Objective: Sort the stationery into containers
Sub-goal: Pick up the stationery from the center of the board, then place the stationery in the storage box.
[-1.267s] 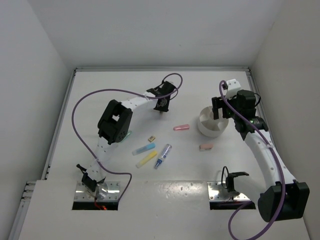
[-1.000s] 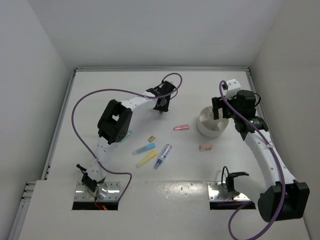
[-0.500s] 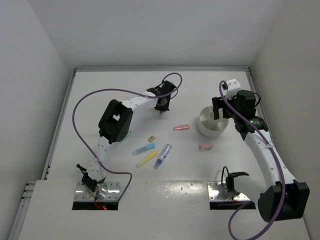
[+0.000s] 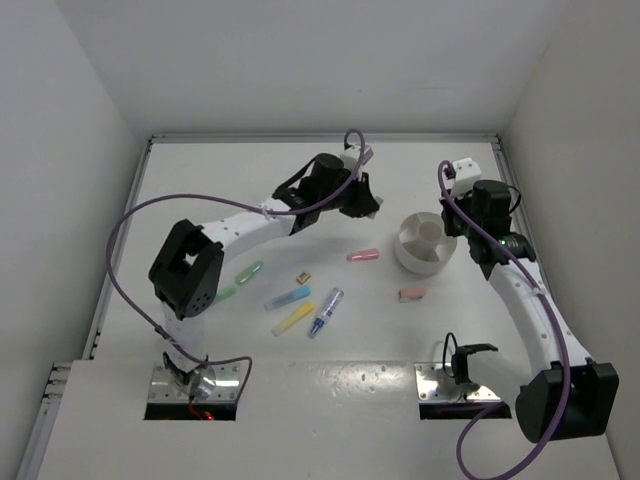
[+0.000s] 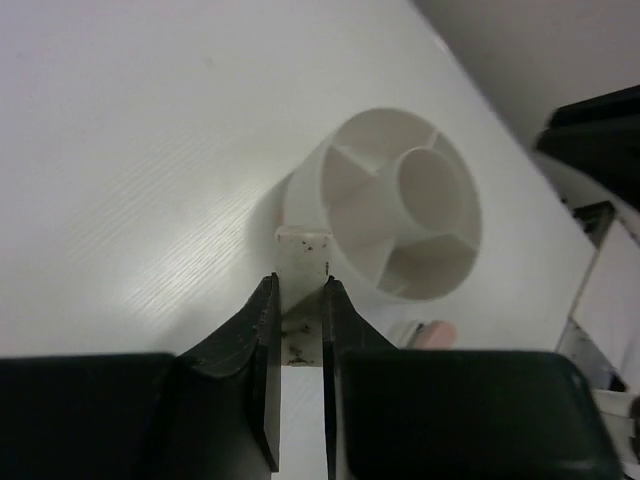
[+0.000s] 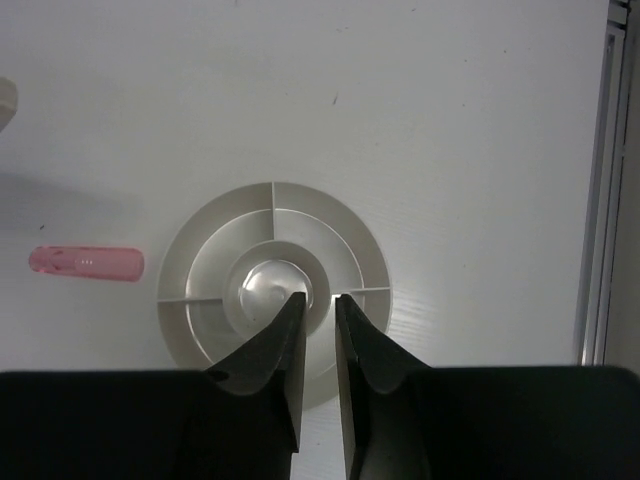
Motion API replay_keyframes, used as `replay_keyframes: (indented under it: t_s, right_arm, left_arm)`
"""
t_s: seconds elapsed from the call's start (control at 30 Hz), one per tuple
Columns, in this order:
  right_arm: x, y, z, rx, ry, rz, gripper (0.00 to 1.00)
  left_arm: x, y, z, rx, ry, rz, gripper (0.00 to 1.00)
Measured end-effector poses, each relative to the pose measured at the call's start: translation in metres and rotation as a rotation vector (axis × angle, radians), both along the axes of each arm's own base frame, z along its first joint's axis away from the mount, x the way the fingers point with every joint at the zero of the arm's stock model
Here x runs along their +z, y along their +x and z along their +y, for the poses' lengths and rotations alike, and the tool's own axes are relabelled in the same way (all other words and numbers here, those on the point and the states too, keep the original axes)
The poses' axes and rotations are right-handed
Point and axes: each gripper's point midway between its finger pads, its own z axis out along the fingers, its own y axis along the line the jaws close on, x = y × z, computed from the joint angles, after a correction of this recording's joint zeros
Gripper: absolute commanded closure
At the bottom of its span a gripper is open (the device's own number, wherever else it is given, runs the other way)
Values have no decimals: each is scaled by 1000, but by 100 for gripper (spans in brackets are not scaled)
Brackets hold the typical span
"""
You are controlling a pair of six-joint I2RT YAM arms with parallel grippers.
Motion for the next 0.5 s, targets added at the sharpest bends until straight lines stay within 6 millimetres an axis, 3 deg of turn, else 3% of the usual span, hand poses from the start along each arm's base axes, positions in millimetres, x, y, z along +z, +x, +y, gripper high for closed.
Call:
replay_keyframes:
  t_s: [0.07,0.17,0.5]
  right_arm:
    - [-2,0,0,-1,-2,6,78]
    - [-3,1,-1,-4,-4,9,78]
    - [-5,1,-1,-4,-8,17,76]
  left_arm:
    - [14,-5,-18,-67,-61,-25,99]
    - [18,-5,-45,-144,-119,-28,96]
    - [-32,-2,-92,-219,-141,76,92]
